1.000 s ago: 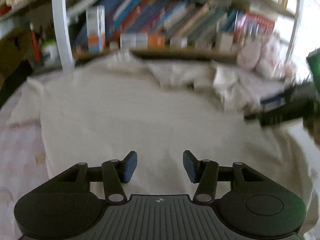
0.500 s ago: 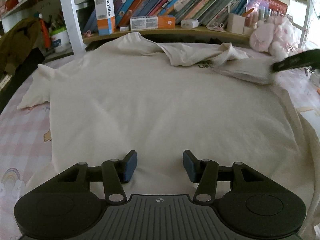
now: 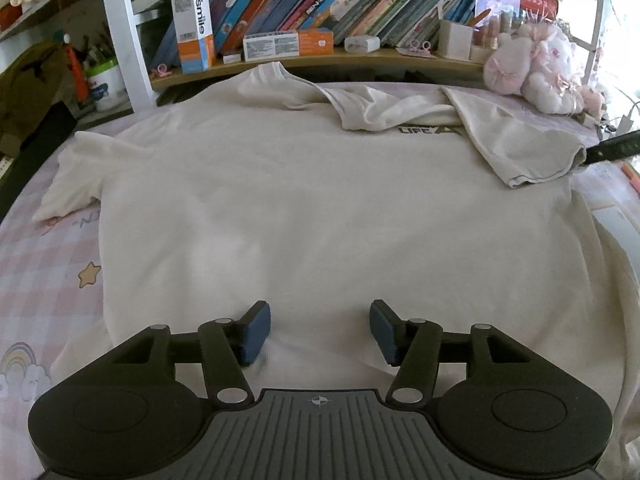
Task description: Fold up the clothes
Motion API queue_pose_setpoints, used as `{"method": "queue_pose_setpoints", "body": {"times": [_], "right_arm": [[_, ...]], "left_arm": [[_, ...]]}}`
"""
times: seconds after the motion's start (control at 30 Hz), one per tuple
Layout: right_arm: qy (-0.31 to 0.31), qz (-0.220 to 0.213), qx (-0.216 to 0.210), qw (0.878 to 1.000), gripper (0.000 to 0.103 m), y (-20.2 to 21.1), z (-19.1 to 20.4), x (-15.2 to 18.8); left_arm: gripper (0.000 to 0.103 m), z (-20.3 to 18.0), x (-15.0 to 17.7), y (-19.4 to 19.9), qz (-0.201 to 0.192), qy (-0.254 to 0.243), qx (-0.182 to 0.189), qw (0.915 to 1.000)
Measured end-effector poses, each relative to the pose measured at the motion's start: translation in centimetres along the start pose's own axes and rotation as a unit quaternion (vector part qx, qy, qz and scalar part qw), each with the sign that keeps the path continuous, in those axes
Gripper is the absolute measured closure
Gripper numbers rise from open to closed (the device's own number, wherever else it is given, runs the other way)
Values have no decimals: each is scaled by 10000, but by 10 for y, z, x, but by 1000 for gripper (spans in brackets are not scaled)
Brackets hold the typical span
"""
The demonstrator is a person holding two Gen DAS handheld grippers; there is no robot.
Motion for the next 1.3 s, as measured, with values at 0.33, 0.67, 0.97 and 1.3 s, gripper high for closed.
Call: {"method": "queue_pose_setpoints", "body": {"times": [0.33,0.67,0.97,1.3], "right_arm": [[1182,-518,-636,9896,49,40,53,-17],[1631,-78,-1103,9804,60,-12,123,-36],[984,35,-1112,9889,100,-15,73,-45],[-516,315,1455,9875,95,-28,-80,-24]], "left_arm": [[42,-1,1,0,-51,-35,41,10000],[42,-2,4,3,-55,-30,31,10000],[42,-1,5,4,-52,-50,53,10000],[41,-1,6,5,-55,-68,60,9999]]}}
Point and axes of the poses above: each gripper's, at about its wrist camera, not at the fingertips, and y roughly against the way its jaws point, z to its left, x to its underside, the point moved 6 cm from there along -y, roughly the way its jaws point, and after that the axes turned 7 degrees about y, right-handed, at the moved point
